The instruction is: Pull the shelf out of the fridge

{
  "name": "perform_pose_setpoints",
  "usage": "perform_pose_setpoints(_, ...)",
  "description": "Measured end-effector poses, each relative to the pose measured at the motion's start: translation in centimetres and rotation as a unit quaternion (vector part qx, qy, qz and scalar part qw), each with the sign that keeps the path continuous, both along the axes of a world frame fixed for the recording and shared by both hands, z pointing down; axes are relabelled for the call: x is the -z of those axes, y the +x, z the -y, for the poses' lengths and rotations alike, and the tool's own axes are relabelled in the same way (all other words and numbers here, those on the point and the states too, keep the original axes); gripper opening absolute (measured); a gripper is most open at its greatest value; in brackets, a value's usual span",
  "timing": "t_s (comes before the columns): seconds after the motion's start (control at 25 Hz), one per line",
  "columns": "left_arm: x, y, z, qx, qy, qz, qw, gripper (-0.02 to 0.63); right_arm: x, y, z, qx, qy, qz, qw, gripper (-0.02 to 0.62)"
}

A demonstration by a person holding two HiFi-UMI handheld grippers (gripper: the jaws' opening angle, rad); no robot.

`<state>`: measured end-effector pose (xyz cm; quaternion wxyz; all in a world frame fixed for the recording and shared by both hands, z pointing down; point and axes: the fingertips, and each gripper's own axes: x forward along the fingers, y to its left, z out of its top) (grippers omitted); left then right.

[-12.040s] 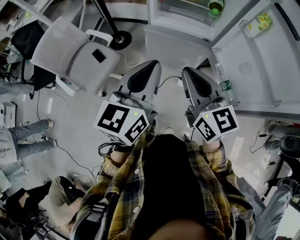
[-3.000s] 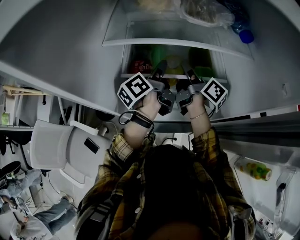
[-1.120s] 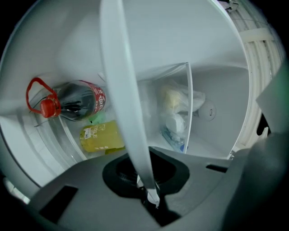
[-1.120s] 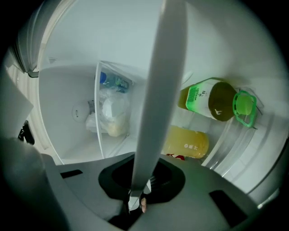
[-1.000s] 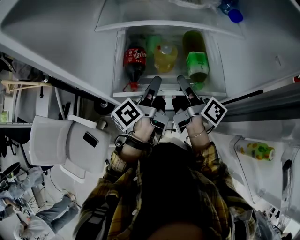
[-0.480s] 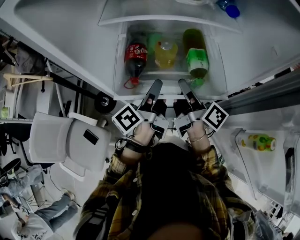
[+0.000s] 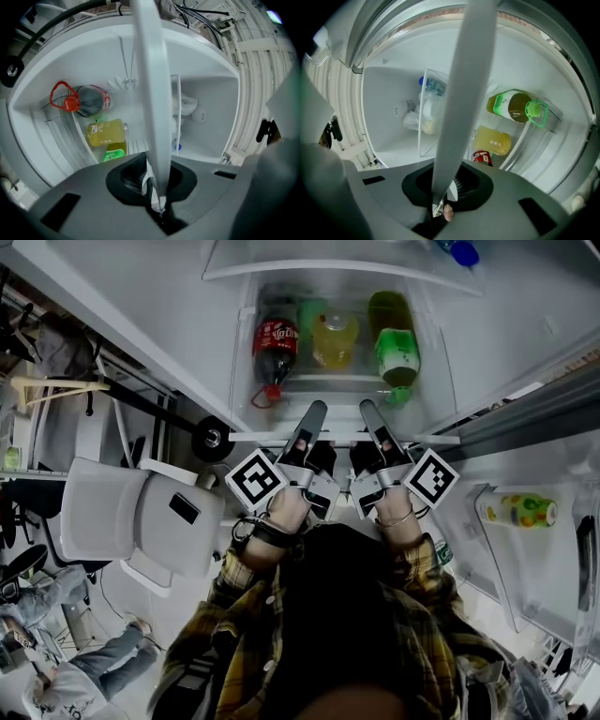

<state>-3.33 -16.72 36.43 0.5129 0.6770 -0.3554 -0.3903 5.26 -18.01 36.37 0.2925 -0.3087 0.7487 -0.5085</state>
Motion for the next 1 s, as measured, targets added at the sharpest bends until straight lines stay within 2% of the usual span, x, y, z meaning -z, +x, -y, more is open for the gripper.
perform_pose_setpoints(1.0, 0.7, -0.2, -1.1, 0.004, 0.007, -0.001, 1.0, 0.034, 0.6, -0.1, -1.0, -0.001, 0.004, -0.005, 1.0, 0.044)
